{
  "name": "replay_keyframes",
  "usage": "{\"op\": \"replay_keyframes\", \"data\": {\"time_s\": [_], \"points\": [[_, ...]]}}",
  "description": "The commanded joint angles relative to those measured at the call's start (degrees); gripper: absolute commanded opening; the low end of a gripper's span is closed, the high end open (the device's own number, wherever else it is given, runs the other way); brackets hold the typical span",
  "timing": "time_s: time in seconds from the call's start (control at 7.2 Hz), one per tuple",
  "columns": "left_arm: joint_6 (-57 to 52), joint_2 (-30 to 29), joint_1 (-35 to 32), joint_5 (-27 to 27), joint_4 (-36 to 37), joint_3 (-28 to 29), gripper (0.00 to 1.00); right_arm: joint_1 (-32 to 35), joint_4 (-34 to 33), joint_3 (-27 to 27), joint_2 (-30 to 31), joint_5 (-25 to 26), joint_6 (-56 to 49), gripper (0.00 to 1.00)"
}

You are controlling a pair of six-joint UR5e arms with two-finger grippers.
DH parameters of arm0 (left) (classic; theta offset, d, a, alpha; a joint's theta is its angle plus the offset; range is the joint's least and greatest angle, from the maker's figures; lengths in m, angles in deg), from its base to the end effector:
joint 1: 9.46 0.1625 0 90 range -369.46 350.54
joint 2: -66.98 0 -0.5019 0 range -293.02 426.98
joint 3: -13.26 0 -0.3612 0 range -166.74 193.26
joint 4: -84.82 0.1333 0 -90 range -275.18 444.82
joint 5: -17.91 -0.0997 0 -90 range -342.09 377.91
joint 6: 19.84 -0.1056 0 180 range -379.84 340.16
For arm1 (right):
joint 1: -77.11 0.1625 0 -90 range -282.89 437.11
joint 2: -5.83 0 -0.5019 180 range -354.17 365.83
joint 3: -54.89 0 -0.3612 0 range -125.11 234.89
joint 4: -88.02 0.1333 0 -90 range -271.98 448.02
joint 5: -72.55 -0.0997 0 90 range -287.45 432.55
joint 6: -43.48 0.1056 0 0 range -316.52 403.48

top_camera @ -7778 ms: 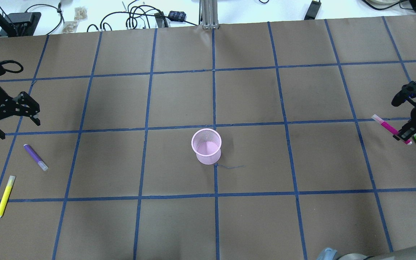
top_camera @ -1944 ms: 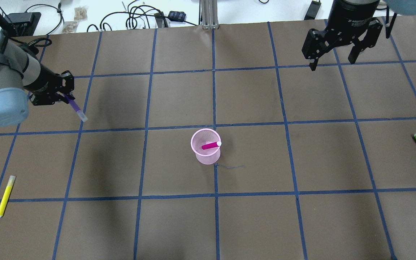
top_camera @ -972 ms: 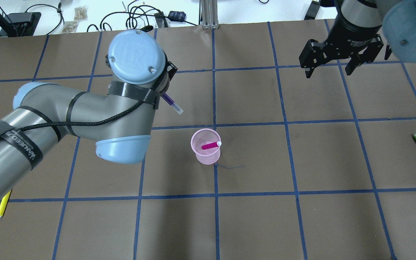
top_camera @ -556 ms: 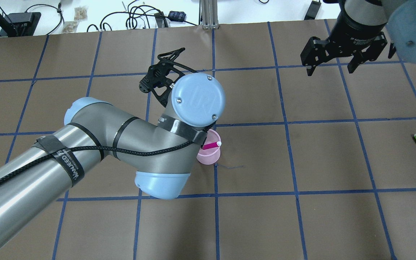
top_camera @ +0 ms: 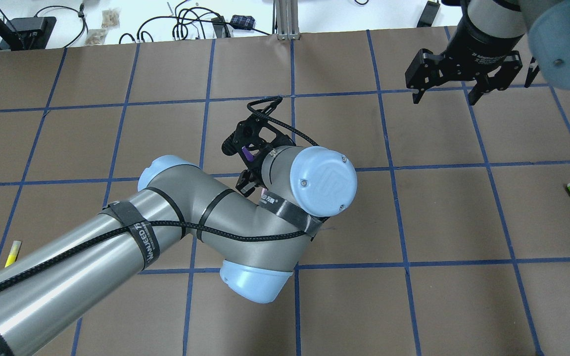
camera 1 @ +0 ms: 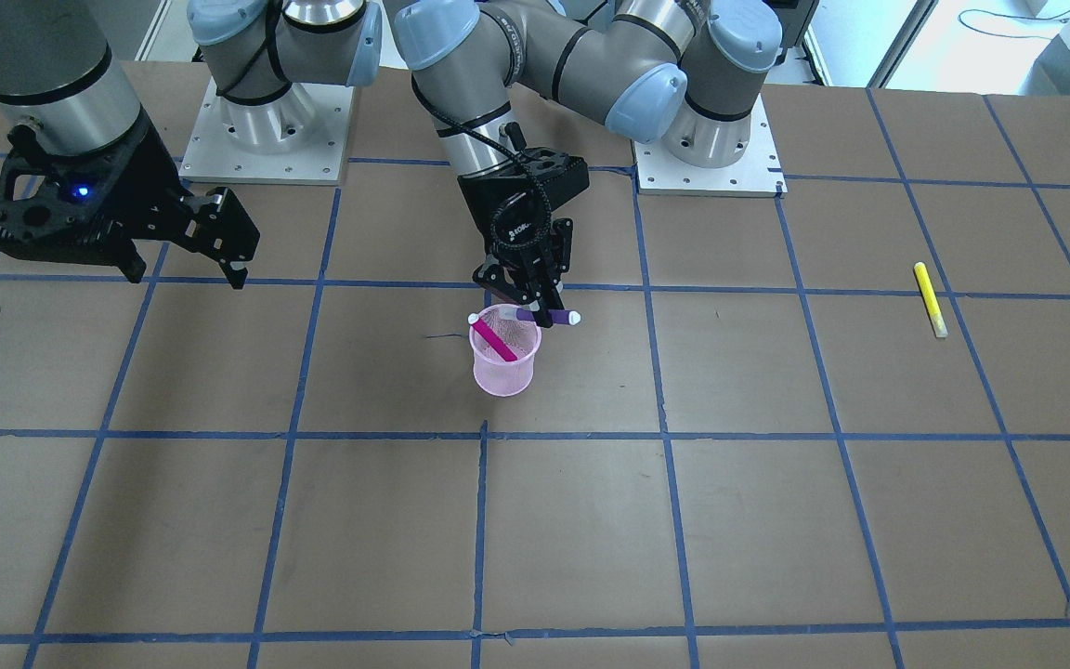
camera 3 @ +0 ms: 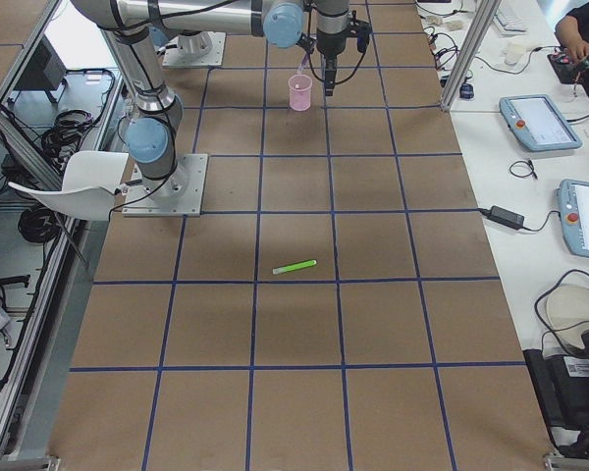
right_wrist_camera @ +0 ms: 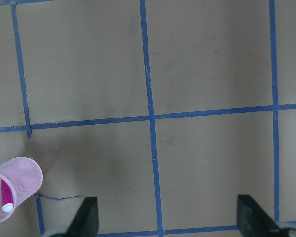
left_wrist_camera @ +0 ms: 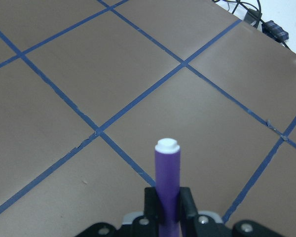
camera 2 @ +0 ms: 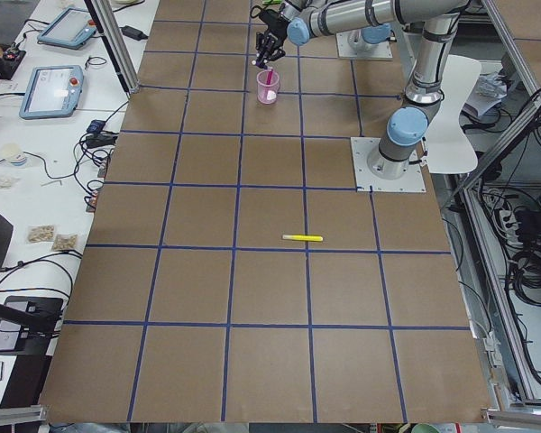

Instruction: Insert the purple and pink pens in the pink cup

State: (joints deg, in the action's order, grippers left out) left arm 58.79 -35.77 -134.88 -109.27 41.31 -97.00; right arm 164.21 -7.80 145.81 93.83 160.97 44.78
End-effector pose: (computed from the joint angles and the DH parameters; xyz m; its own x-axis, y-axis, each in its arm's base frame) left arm -0.3639 -0.3918 0.3967 -0.6966 -0.7085 0.1127 -0.6055 0.4964 -0.6221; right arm 0.1116 -0.4894 0.5453 -0.9970 0.0718 -0.0287 0.0732 0.9961 -0.0500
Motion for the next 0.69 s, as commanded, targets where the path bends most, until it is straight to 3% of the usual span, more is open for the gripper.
{"op": "replay_keyframes", "data": {"time_s": [0.0,0.56], "points": [[1.87,-1.66,-1.84,-1.93,0.00,-0.22,0.00,-0.08,-0.24,0.13,-0.20,0.00,0.19,1.00],[3.46,-3.08,-2.11,-2.37,-0.09,-0.22,0.00,-0.09,-0.42,0.05,-0.29,-0.70,0.19,1.00]]}}
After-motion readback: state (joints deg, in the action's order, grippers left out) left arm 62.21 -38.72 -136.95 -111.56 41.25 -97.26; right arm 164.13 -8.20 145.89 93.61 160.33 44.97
